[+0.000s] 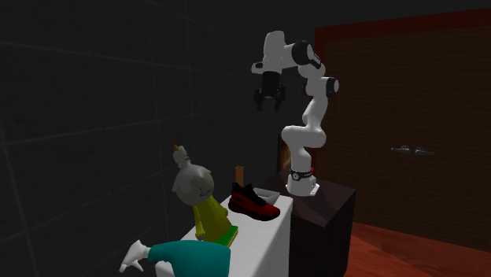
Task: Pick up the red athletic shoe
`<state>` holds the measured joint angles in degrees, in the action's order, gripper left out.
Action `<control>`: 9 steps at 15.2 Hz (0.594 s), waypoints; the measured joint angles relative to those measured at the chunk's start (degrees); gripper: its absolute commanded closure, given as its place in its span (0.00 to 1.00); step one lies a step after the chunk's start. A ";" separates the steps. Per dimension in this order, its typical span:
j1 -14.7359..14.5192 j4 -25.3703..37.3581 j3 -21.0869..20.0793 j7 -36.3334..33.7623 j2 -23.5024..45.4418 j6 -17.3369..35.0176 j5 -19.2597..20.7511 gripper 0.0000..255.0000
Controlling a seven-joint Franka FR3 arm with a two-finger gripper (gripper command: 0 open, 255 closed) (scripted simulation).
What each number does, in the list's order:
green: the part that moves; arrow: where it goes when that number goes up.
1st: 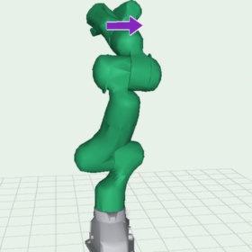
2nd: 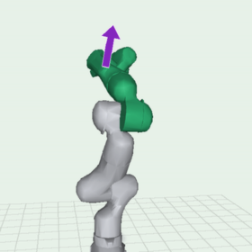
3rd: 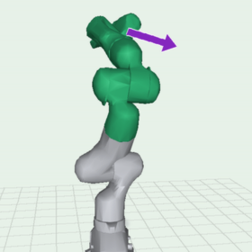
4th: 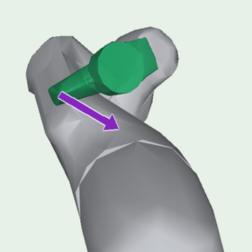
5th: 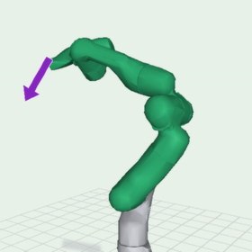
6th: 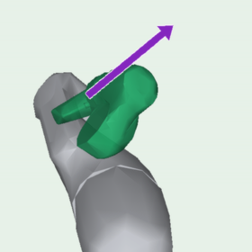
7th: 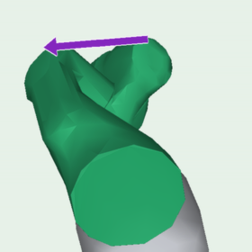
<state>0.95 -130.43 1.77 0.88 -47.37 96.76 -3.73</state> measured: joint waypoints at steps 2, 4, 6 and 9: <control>0.28 0.12 -0.77 -1.39 0.96 0.35 -0.28 0.00; 1.34 0.85 -2.96 -6.17 3.80 0.70 -1.01 0.00; 2.55 2.62 -5.52 -11.99 8.33 1.29 -1.80 0.00; 4.29 5.36 -9.27 -21.22 15.12 1.99 -2.80 0.00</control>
<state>5.24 -125.07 -7.50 -20.34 -32.25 98.75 -6.53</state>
